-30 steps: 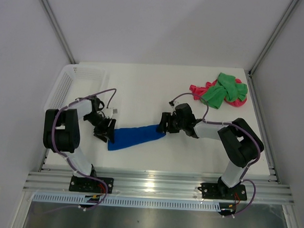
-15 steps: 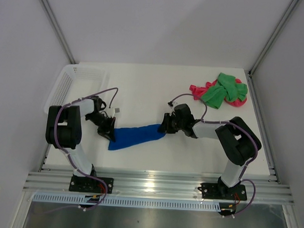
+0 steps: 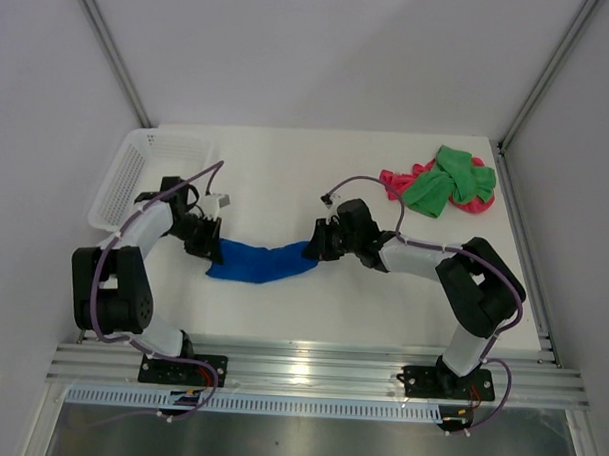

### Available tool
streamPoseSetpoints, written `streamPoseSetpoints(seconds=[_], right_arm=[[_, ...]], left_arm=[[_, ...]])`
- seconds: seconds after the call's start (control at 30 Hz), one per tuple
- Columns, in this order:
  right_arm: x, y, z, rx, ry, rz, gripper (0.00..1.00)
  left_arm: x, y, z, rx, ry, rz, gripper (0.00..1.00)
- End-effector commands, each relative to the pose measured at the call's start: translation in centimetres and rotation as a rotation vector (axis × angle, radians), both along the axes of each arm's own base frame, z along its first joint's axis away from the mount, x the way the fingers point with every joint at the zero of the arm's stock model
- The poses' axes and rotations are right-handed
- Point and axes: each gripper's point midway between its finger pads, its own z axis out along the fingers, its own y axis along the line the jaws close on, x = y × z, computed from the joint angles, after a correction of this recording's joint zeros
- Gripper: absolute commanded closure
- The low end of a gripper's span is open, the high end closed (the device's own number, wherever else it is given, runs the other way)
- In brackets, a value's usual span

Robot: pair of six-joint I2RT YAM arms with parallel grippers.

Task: Roll the towels
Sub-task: Place the rolled towel into the container

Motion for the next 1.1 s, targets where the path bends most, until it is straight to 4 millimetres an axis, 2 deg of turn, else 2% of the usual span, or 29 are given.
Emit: streamPoseSetpoints(seconds=[0.0,0.17,0.27,0.4,0.43,0.47,0.53,0.57,0.67,0.73,0.77,0.8,0.87,0.9,0.97,1.0,1.03,1.07], right_arm=[[0.6,1.6,3.9,0.058,-0.093,0.035,1.0],[0.6,1.5,4.2,0.064,-0.095,0.03,1.0],[0.6,1.4,5.3,0.077,-0.121,0.023,1.0],[0.9,1.3,8.1,0.119,-0.183,0.009,1.0],[1.1,1.6,9.5,0.146,-0.215,0.006,1.0],[1.1,1.8,10.2,0.158,-0.231,0.006,1.0],[1.3,2.5,11.7,0.183,-0.272,0.012,1.0],[1.4,3.3,12.9,0.198,-0.299,0.025,1.0],[2.3,4.7,14.9,0.211,-0.352,0.041,1.0],[3.0,5.6,16.1,0.233,-0.379,0.035,1.0],[3.8,6.3,16.0,0.237,-0.388,0.029,1.0],[4.6,7.3,17.8,0.267,-0.421,0.023,1.0],[6.0,8.7,19.1,0.29,-0.442,0.012,1.0],[7.4,10.3,19.8,0.314,-0.447,0.001,1.0],[8.7,12.3,21.0,0.361,-0.464,-0.003,1.0],[9.7,13.8,18.9,0.349,-0.443,-0.001,1.0],[10.2,15.5,21.6,0.404,-0.482,-0.001,1.0],[10.6,16.6,21.9,0.423,-0.484,-0.002,1.0]], left_arm=[[1.3,0.7,1.5,0.024,-0.09,-0.02,1.0],[1.5,1.0,1.2,0.026,-0.077,-0.01,0.99],[1.9,1.2,2.1,0.022,-0.096,-0.003,0.99],[3.1,1.7,5.1,0.05,-0.187,-0.003,0.99],[3.1,1.8,6.0,0.056,-0.207,-0.004,0.99],[3.9,1.9,7.3,0.063,-0.246,-0.001,1.0],[4.1,2.0,8.5,0.068,-0.28,0.0,0.99],[4.7,2.3,9.7,0.079,-0.317,0.008,1.0],[5.7,3.3,11.6,0.094,-0.373,0.033,0.99],[6.6,4.8,12.9,0.114,-0.409,0.073,0.99],[6.8,5.4,13.1,0.117,-0.409,0.091,0.99],[7.8,7.0,14.6,0.134,-0.451,0.134,0.99],[8.6,8.5,14.9,0.14,-0.449,0.184,0.99],[9.3,9.9,16.4,0.152,-0.486,0.222,0.99],[9.8,11.2,16.9,0.167,-0.502,0.26,0.99],[10.3,12.2,17.5,0.183,-0.535,0.286,0.99],[10.6,12.9,17.8,0.206,-0.546,0.31,0.99],[10.7,13.6,17.9,0.222,-0.558,0.329,0.99]])
